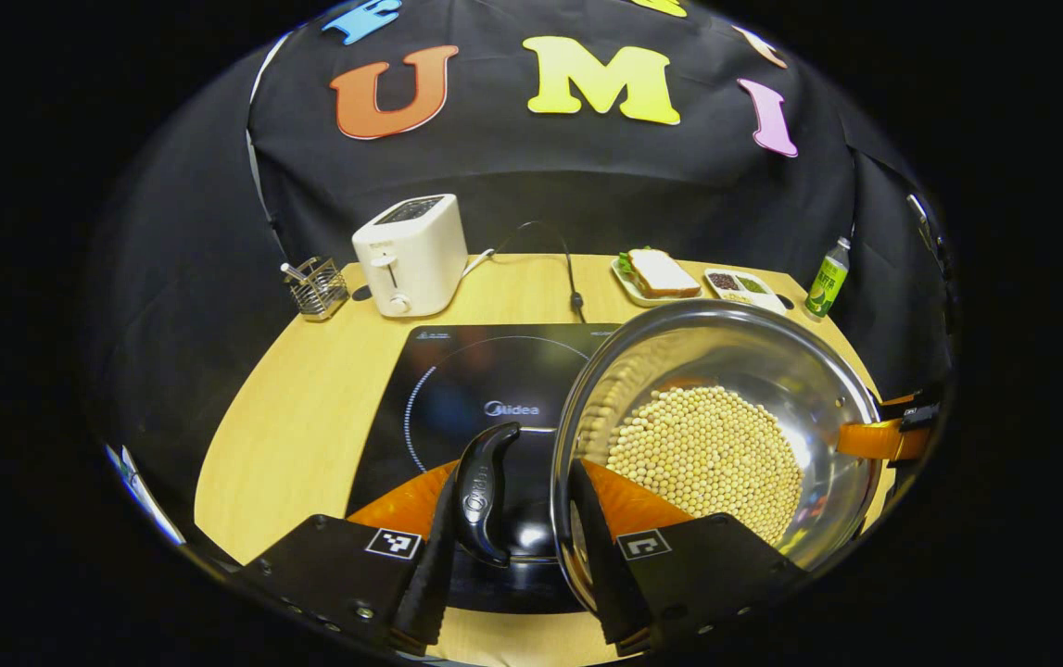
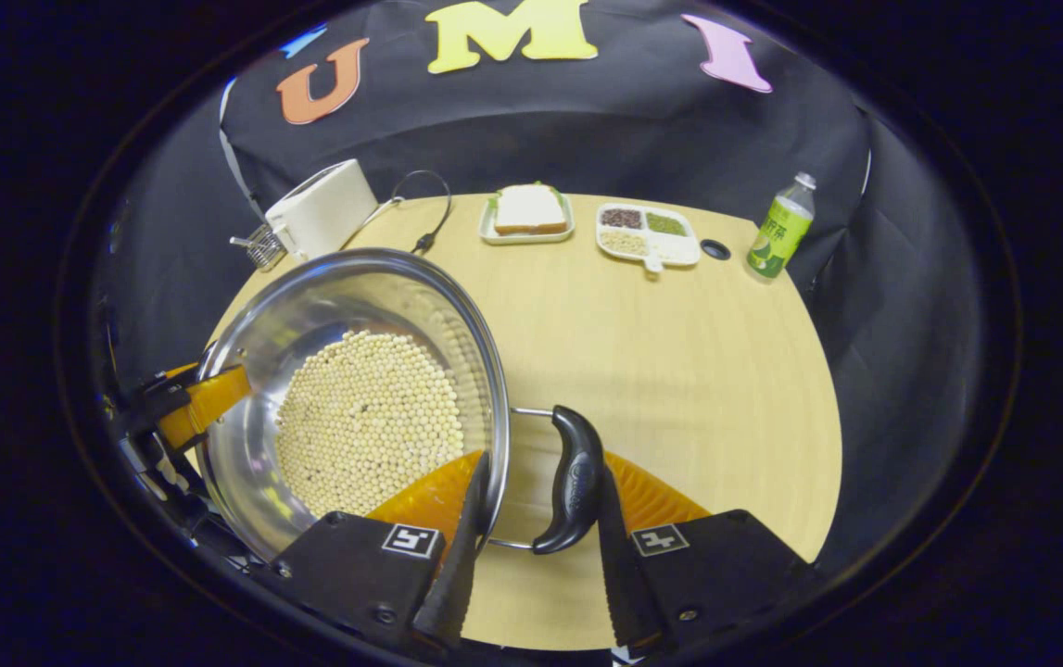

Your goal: First push the handle of the pot to place it horizontally, then grasp the pot with both hands and set it on the induction cooktop.

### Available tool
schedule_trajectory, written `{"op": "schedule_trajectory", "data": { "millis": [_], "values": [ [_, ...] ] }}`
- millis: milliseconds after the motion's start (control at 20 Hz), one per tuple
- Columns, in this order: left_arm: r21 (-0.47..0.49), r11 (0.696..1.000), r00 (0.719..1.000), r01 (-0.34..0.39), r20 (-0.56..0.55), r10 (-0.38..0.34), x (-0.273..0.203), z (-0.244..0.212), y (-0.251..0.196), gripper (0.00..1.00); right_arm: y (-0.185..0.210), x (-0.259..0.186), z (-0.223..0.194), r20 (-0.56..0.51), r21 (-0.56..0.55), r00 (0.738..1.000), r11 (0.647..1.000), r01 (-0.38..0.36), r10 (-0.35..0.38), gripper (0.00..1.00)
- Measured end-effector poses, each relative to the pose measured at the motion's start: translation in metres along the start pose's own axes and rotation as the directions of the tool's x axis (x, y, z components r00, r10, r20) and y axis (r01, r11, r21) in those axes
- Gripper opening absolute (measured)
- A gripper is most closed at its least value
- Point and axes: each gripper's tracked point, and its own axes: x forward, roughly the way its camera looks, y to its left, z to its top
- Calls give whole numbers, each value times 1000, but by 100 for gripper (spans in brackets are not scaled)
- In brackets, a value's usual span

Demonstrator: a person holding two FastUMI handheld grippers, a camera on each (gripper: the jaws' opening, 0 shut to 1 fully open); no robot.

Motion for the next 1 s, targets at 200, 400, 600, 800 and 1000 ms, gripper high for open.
{"op": "schedule_trajectory", "data": {
  "millis": [200,400,600,800,1000],
  "values": [
    [8,1000,1000,-5,1,5,8,4,32,61,33,8,8,-2,-3,1000,1000,-7,7,59],
    [18,1000,1000,-7,1,7,20,12,61,61,62,20,18,-20,-1,1000,1000,-13,13,60],
    [12,1000,1000,-15,-6,15,35,20,85,61,87,36,34,-29,-9,999,1000,-14,13,60],
    [3,1000,999,-28,-16,28,48,25,110,61,110,52,49,-42,-16,999,1000,-11,10,60],
    [11,999,999,-46,-16,46,61,35,128,62,129,63,60,-45,-10,999,1000,-12,12,60]
  ]
}}
